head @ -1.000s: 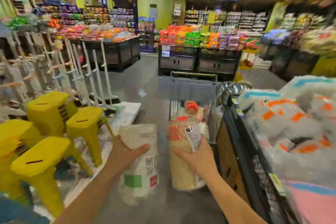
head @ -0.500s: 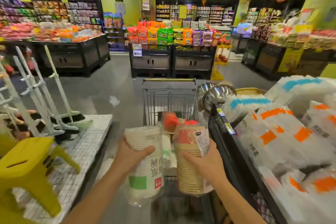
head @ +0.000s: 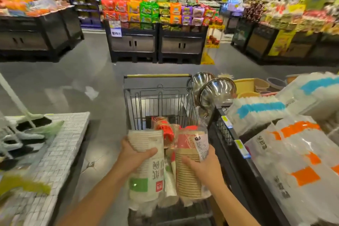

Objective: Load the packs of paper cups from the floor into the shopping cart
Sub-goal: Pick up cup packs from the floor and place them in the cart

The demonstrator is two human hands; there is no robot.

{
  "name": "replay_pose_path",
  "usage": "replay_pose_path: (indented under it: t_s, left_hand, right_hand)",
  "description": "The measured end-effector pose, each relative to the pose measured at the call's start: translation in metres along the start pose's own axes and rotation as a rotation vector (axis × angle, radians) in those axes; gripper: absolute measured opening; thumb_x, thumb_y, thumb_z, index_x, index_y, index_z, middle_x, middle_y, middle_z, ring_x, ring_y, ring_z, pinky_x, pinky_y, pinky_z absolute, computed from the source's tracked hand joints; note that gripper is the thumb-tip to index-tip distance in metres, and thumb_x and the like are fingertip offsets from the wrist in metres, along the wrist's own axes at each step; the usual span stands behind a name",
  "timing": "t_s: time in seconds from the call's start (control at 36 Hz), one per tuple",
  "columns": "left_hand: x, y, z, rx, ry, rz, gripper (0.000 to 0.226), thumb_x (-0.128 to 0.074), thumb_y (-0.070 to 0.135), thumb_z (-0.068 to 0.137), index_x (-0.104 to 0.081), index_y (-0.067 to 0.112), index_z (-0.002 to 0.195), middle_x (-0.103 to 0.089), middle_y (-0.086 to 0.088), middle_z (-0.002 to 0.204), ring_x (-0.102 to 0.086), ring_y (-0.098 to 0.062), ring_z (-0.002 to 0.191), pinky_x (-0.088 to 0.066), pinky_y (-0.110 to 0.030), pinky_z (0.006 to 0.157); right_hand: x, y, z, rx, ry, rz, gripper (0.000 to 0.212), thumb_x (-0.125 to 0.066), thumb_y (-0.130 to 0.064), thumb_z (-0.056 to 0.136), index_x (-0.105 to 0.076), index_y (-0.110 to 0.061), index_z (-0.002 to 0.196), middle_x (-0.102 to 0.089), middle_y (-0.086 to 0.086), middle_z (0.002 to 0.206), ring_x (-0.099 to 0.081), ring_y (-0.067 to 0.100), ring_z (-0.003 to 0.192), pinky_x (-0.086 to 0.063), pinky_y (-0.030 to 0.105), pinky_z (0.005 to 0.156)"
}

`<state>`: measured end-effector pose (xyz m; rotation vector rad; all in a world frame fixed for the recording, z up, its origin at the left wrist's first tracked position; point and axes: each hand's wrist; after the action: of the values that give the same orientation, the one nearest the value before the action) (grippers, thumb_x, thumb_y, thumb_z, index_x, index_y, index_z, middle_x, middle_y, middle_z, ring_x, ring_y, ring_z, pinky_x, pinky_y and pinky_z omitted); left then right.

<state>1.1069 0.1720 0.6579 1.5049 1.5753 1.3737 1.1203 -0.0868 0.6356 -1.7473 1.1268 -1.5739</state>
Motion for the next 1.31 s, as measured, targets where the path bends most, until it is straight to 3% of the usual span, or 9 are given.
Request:
replay_pose_path:
  t_s: [0.17, 0.25, 0.39, 0.53, 0.69, 0.75, 0.94, 1.14, 1.31]
  left_hand:
    - [-0.034, -0.025, 0.076, 0.188, 0.054, 0.071, 0.101, -0.093, 0.034, 0.066, -0.018, 0.023, 0.132, -0.058, 0.009, 0.103, -0.061, -0.010, 0.082, -0.052, -0.035, 0.084]
    - [-0.044, -0.047, 0.109, 0.293, 0.103, 0.103, 0.110, -0.096, 0.038, 0.060, -0.021, 0.019, 0.137, -0.057, 0.004, 0.113, -0.061, -0.019, 0.093, -0.053, -0.040, 0.095]
    - [-0.048, -0.087, 0.157, 0.407, 0.144, 0.147, 0.151, -0.091, 0.070, 0.015, -0.029, 0.020, 0.143, -0.060, -0.005, 0.132, -0.065, -0.028, 0.111, -0.053, -0.048, 0.100]
    - [-0.065, -0.107, 0.173, 0.482, 0.176, 0.193, 0.083, -0.098, 0.038, 0.056, -0.041, 0.025, 0.115, -0.063, 0.004, 0.109, -0.063, -0.018, 0.094, -0.050, -0.031, 0.089]
    - [-0.065, -0.145, 0.206, 0.528, 0.100, 0.163, 0.127, -0.086, 0.076, 0.038, -0.038, 0.023, 0.143, -0.064, -0.001, 0.128, -0.065, -0.025, 0.113, -0.055, -0.045, 0.098]
    - [-0.062, -0.157, 0.215, 0.552, 0.089, 0.187, 0.122, -0.083, 0.078, 0.039, -0.039, 0.026, 0.140, -0.067, 0.000, 0.122, -0.068, -0.025, 0.108, -0.057, -0.047, 0.094]
    - [-0.057, -0.184, 0.225, 0.500, 0.119, 0.324, 0.125, -0.074, 0.089, 0.038, -0.043, 0.019, 0.137, -0.065, -0.005, 0.121, -0.068, -0.027, 0.105, -0.058, -0.043, 0.091]
    - [-0.043, -0.096, 0.201, 0.208, 0.066, 0.551, 0.067, -0.075, 0.061, 0.062, -0.058, 0.029, 0.118, -0.066, 0.004, 0.113, -0.060, -0.018, 0.108, -0.051, -0.034, 0.091]
    - [-0.015, -0.004, 0.181, 0.043, -0.027, 0.894, 0.074, -0.073, 0.060, 0.077, -0.051, 0.023, 0.137, -0.059, -0.001, 0.130, -0.056, -0.022, 0.120, -0.046, -0.034, 0.095]
  right_hand:
    - [-0.040, 0.026, 0.085, -0.129, -0.143, -0.066, 0.123, -0.087, -0.072, 0.055, -0.030, -0.022, 0.152, -0.051, 0.001, 0.145, -0.055, 0.025, 0.130, -0.051, 0.046, 0.104]
    - [-0.067, 0.044, 0.119, -0.226, -0.239, -0.121, 0.145, -0.076, -0.090, 0.043, -0.019, -0.021, 0.157, -0.043, 0.005, 0.153, -0.052, 0.029, 0.133, -0.051, 0.050, 0.104]
    - [-0.115, 0.065, 0.146, -0.335, -0.340, -0.208, 0.139, -0.078, -0.083, 0.052, -0.017, -0.015, 0.157, -0.041, 0.009, 0.154, -0.048, 0.030, 0.136, -0.049, 0.046, 0.105]
    - [-0.153, 0.071, 0.161, -0.417, -0.365, -0.276, 0.136, -0.086, -0.060, 0.071, 0.005, -0.019, 0.163, -0.044, 0.016, 0.151, -0.050, 0.036, 0.134, -0.044, 0.045, 0.108]
    - [-0.179, 0.086, 0.182, -0.468, -0.344, -0.396, 0.132, -0.077, -0.070, 0.072, 0.006, -0.021, 0.163, -0.037, 0.017, 0.155, -0.043, 0.039, 0.140, -0.043, 0.053, 0.111]
    - [-0.181, 0.089, 0.185, -0.460, -0.350, -0.430, 0.131, -0.077, -0.069, 0.072, 0.004, -0.020, 0.163, -0.037, 0.016, 0.153, -0.044, 0.039, 0.138, -0.042, 0.051, 0.108]
    - [-0.178, 0.084, 0.179, -0.444, -0.379, -0.383, 0.137, -0.083, -0.072, 0.054, -0.007, -0.023, 0.157, -0.042, 0.010, 0.143, -0.047, 0.035, 0.132, -0.048, 0.057, 0.105]
    - [-0.153, 0.040, 0.186, -0.203, -0.386, -0.412, 0.139, -0.072, -0.089, 0.050, -0.016, -0.025, 0.161, -0.038, 0.006, 0.156, -0.041, 0.031, 0.142, -0.042, 0.048, 0.112]
    - [-0.118, -0.057, 0.206, 0.076, -0.468, -0.609, 0.085, -0.072, -0.060, 0.075, -0.041, -0.024, 0.145, -0.055, 0.002, 0.135, -0.059, 0.028, 0.120, -0.047, 0.035, 0.084]
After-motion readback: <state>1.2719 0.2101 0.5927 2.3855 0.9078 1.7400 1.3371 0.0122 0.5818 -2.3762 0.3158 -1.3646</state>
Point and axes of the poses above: each hand's wrist, its own z-axis towards the middle knuckle, its own x-axis out of the back of the hand, y = z × x
